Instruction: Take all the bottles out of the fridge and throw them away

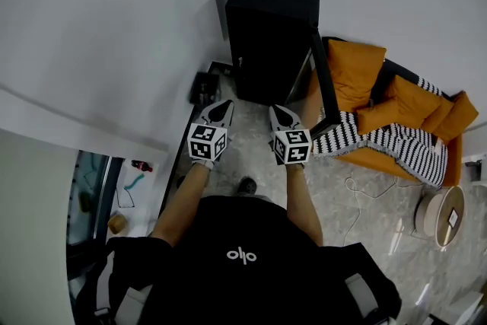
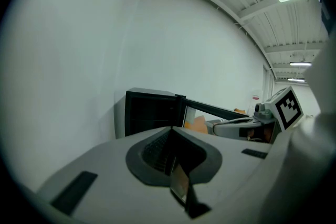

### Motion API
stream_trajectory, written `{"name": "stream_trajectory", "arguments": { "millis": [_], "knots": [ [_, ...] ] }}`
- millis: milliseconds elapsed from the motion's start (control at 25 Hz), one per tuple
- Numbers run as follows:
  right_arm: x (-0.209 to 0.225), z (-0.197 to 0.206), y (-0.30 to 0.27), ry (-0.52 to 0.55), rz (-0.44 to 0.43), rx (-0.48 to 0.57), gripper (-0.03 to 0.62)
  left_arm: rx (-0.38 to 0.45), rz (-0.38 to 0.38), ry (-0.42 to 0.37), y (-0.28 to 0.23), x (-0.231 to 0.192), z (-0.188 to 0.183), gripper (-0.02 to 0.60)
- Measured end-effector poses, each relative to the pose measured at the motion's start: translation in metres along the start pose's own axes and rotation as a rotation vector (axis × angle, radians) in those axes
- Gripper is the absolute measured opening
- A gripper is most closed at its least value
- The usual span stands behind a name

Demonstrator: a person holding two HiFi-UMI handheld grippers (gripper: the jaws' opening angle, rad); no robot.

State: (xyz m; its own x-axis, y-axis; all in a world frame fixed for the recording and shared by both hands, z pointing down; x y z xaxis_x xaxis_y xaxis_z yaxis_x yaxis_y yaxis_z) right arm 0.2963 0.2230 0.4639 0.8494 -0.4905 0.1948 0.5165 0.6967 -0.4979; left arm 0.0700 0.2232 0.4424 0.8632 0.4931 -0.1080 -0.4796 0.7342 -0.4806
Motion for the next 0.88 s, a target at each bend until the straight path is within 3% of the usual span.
{"name": "stream_trajectory", "arguments": {
  "millis": [880],
  "knots": [
    [-0.003,-0.014,-0.006,0.021,0.026,0.012,0.008,0.022,0.024,-0.015,-0.008,-0.017,-0.013,0.007]
  ]
}}
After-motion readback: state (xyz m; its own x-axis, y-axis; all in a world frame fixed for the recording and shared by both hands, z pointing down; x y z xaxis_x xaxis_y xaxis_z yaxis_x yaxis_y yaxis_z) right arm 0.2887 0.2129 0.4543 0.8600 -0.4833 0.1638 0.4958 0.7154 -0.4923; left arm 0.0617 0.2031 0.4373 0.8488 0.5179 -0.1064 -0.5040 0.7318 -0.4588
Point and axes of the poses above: the fingertips, and each gripper's own axes: y backward along the fingers, x to its right, z out of its underside, the point moved 10 cm from there along y, backward along the fingers, and after that the axes turned 12 degrees about -x, right-handed, at the moved point
